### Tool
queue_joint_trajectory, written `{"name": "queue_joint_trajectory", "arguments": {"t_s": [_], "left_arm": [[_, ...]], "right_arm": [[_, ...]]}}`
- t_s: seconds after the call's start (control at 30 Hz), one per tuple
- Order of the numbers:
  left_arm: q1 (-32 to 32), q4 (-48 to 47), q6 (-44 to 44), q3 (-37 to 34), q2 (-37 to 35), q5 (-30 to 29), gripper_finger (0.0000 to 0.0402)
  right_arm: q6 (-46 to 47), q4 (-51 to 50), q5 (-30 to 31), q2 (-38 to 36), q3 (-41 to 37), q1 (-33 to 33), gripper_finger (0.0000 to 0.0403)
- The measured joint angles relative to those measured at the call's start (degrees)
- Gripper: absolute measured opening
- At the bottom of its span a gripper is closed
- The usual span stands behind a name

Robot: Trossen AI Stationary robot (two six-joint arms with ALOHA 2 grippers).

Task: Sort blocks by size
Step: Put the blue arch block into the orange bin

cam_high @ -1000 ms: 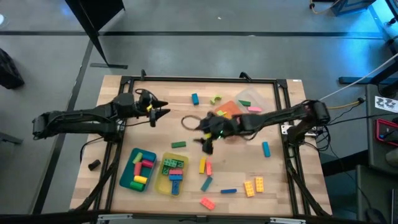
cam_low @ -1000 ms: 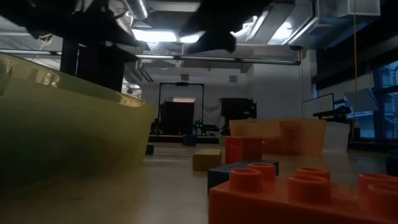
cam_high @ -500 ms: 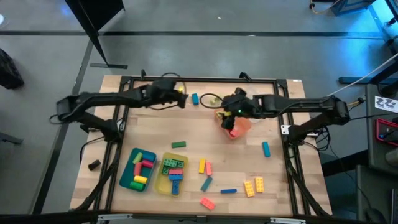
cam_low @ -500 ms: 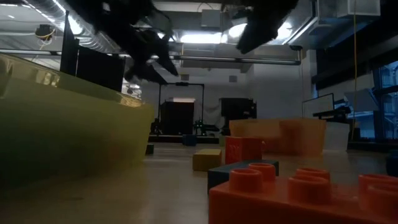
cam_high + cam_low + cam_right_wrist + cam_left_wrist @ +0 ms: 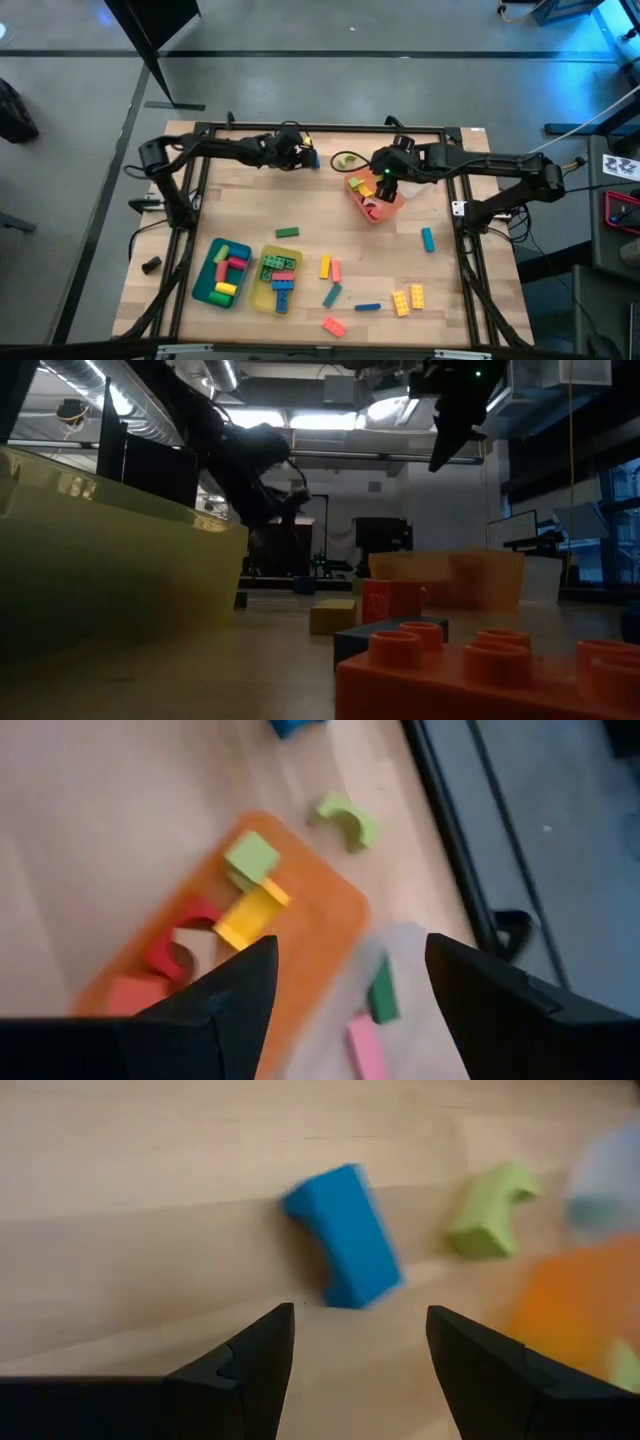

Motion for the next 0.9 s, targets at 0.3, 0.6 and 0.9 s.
{"name": "queue_joint_trajectory", "arguments": {"t_s": [0.3,0.6,0.9], "left_arm": [[1.64,7.59,-3.98,0.07,4.10,0.33,0.0211],[1.50,9.21,-7.00,0.07,4.73,0.78,0.0211],[-0.12,9.15,-10.96,0.11,4.73,1.39,0.0211]], "right_arm": [[-3.83,-2.69,8.41,0.00,0.00,0.04,0.0255],[-5.78,-2.62,9.39,0.00,0.00,0.02,0.0255],[-5.78,-2.57,9.39,0.00,0.00,0.04,0.0255]]}}
